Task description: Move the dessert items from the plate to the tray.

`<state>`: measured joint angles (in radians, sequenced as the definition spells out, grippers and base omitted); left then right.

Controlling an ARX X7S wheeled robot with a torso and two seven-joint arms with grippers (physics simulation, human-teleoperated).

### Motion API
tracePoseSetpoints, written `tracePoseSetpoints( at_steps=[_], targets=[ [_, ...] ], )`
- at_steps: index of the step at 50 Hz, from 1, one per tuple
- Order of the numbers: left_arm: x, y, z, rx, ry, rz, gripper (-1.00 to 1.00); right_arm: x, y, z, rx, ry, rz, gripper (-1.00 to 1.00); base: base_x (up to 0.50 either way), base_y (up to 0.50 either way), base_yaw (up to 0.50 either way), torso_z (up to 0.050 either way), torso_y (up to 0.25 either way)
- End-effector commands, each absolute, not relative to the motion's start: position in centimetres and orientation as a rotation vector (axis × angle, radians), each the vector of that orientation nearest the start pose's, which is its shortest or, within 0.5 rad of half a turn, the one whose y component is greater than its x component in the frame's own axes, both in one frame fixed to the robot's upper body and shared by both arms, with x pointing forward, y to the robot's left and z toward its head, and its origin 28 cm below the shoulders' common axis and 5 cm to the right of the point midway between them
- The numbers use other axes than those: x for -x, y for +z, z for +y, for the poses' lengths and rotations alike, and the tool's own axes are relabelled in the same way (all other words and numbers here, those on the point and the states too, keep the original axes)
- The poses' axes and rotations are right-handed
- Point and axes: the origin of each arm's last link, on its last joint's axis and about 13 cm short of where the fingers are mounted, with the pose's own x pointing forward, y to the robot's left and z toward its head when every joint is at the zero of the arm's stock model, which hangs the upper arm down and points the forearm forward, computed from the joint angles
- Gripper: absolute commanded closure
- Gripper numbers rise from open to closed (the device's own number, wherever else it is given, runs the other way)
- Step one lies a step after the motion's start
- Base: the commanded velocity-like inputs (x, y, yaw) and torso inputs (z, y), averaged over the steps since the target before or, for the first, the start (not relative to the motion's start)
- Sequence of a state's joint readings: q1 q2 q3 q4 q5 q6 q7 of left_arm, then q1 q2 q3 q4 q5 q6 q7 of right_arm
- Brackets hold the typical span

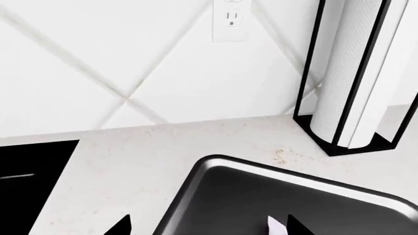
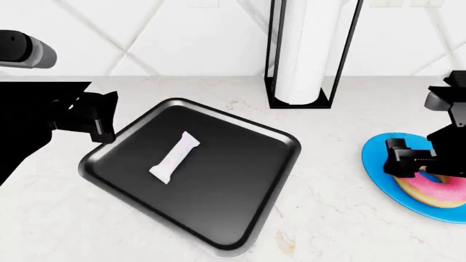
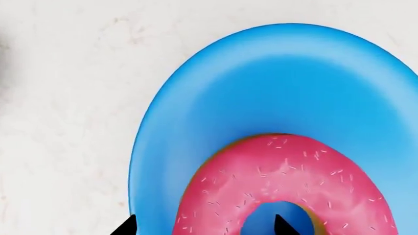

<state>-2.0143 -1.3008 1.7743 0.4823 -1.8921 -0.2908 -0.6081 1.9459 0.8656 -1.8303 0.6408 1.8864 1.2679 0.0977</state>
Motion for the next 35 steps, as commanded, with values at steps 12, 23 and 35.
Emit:
tracePoseSetpoints(
  at_steps=[12,23,35],
  targets=[
    [-21.2,30.1,29.3,-0.006,-0.170,0.183,-1.00,-29.1,29.1,-26.8,-0.017,0.065,1.103,1.00,0.00,0.00,0.00,0.000,0.000],
    [-21.1,30.2,29.4,-0.003,-0.168,0.181,-1.00,-28.6,31.0,-27.0,-0.017,0.051,1.059,1.00,0.00,0.00,0.00,0.000,0.000],
    [-21.1,30.1,29.4,0.005,-0.173,0.175,-1.00,-27.9,36.7,-26.4,0.080,0.080,0.934,1.00,0.00,0.00,0.00,0.000,0.000]
  ],
)
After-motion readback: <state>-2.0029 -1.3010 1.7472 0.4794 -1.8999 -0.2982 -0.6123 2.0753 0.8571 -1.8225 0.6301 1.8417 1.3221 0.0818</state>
